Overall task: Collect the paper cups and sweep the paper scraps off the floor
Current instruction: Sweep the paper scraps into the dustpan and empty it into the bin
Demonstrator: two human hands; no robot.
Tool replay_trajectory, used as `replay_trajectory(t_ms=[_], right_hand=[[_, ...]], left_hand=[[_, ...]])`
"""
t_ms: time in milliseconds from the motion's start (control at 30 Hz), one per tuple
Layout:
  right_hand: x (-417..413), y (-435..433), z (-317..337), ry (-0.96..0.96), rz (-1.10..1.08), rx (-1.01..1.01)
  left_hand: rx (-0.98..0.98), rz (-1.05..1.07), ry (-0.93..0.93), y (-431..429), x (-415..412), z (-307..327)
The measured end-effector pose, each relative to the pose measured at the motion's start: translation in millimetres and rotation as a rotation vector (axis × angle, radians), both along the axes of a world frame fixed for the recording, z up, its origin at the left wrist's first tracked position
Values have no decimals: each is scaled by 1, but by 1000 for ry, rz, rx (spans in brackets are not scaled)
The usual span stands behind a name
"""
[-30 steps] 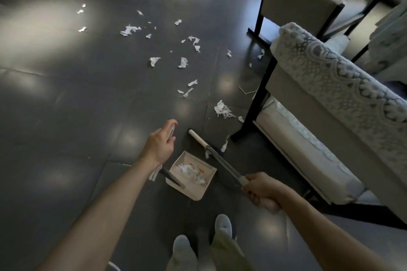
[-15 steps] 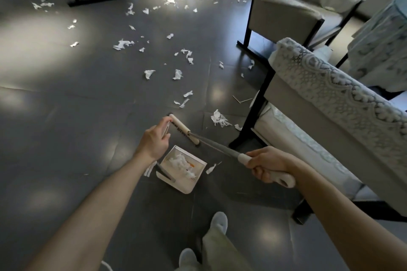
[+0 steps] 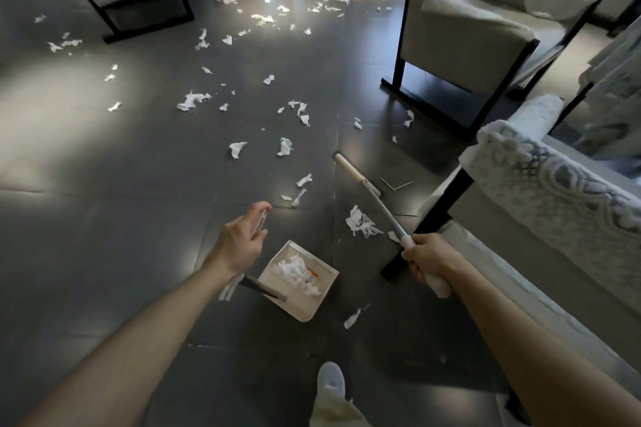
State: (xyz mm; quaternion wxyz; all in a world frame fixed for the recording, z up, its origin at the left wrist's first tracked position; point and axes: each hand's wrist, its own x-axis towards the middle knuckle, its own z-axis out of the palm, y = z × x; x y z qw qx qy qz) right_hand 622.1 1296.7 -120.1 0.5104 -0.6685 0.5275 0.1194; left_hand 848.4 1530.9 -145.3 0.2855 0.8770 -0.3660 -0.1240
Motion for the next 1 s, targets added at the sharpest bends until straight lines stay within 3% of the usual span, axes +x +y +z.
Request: replay_trajectory(t_ms=[267, 433, 767, 1000], right_hand=[[44, -40, -41, 132, -81, 81], [66, -15, -42, 222, -73, 162], [127, 103, 12, 186, -256, 380], [118, 140, 47, 69, -477, 469]], left_hand=[[-30, -209, -5, -56, 54, -5], [-8, -211, 13, -73, 101, -17], [-34, -404, 56, -68, 155, -21], [-4, -497, 80, -65, 177, -12]])
